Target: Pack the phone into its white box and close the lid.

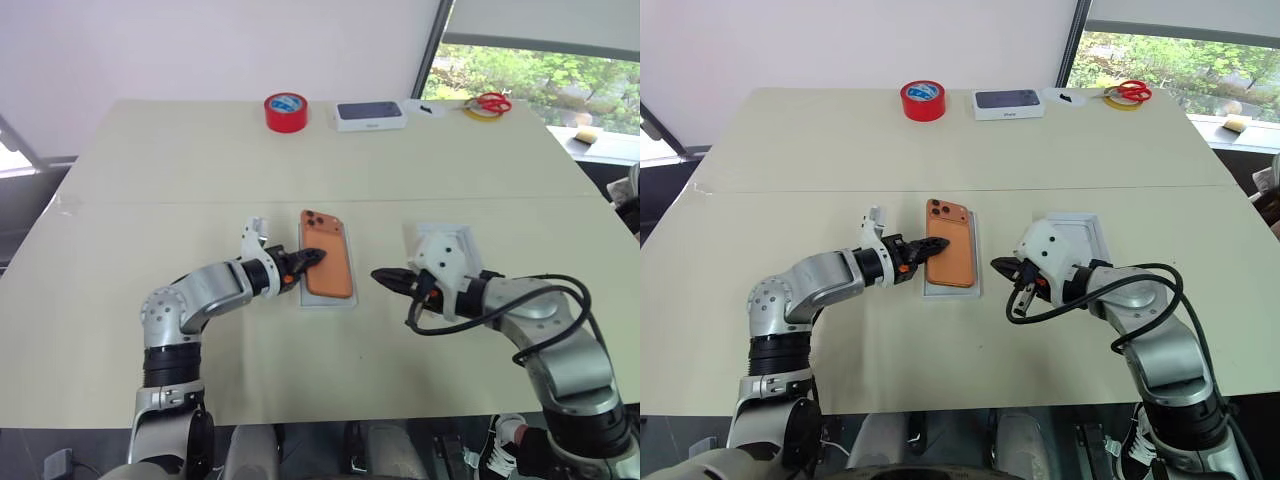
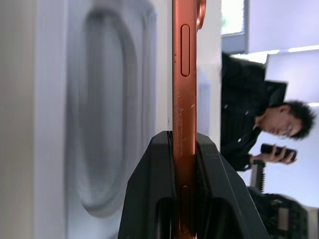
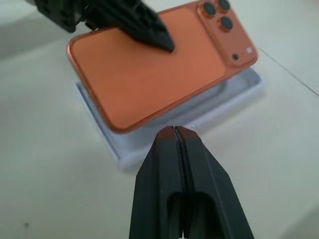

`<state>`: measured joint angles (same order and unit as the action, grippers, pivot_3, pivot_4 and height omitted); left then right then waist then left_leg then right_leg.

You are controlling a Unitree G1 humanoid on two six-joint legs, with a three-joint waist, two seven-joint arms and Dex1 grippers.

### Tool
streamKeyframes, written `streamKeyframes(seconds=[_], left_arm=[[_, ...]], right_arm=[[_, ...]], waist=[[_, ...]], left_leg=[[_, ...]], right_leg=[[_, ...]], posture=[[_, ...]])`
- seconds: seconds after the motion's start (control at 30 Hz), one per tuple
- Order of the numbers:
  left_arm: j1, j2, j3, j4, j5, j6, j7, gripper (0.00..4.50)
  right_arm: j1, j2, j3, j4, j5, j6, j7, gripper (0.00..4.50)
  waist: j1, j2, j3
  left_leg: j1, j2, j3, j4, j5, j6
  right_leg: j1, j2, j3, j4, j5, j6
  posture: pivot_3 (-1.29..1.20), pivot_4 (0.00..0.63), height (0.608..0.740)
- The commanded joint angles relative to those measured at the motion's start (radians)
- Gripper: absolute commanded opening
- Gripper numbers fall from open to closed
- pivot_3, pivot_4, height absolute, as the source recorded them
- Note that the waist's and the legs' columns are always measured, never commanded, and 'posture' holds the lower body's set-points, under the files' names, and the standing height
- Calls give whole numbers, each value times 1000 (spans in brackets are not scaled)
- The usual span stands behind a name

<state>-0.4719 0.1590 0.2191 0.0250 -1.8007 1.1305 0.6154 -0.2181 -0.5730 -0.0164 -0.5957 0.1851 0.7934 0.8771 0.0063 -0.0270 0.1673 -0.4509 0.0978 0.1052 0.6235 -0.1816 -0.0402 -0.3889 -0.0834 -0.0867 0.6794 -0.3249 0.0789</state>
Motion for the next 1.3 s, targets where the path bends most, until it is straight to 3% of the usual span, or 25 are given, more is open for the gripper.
streamKeyframes(seconds=[0.03, 0.6, 0.73, 0.9, 0.93, 1.27, 1.3], left_arm=[[1, 10, -24, -22, -11, -46, -18, 17], [-1, 31, -110, 6, 86, -81, -102, 17], [-5, 36, -110, 7, 97, -77, -121, 1709], [-14, 76, -96, -20, 76, -68, -130, 4256], [-22, 114, -102, -40, 90, -44, -148, 4481], [-53, 382, -107, -152, 162, 62, -360, 4481], [-53, 411, -108, -170, 209, 58, -397, 4251]], right_arm=[[9, -13, -57, -58, 55, 6, -33, 0], [17, -52, -77, -37, 163, -11, -117, 0], [27, -64, -70, -38, 167, -17, -124, 0], [37, -74, -59, -38, 170, -27, -133, 0], [32, -77, -51, -34, 164, -26, -138, 0], [-38, -109, 105, 89, 29, -64, -207, 0], [-55, -100, 117, 99, 26, -49, -216, 0]], waist=[[3, 0, 0], [7, 0, 0], [8, 0, 0], [4, 0, 0], [2, 0, 0], [5, 1, 0], [5, 1, 1]], left_leg=[[0, 0, 0, 0, 0, 0], [-1, 0, -1, 0, 0, 0], [-1, 0, -1, 0, 0, 0], [-1, 0, -1, 0, 0, 0], [-1, 0, -1, 0, 0, 0], [-1, 1, -1, -1, 0, 0], [-1, 1, -1, -1, 0, 0]], right_leg=[[0, 0, 0, 0, 0, 0], [1, 0, 0, -2, 0, 0], [1, 0, 0, -2, 0, 0], [1, 0, 0, -3, 0, 0], [1, 1, 0, -3, 0, 0], [0, 1, 0, -4, 0, -1], [0, 2, 0, -4, 0, -1]], posture=[[0, 150, 730], [0, 150, 730], [0, 150, 730], [0, 150, 730], [0, 150, 730], [0, 150, 730], [0, 150, 730]])
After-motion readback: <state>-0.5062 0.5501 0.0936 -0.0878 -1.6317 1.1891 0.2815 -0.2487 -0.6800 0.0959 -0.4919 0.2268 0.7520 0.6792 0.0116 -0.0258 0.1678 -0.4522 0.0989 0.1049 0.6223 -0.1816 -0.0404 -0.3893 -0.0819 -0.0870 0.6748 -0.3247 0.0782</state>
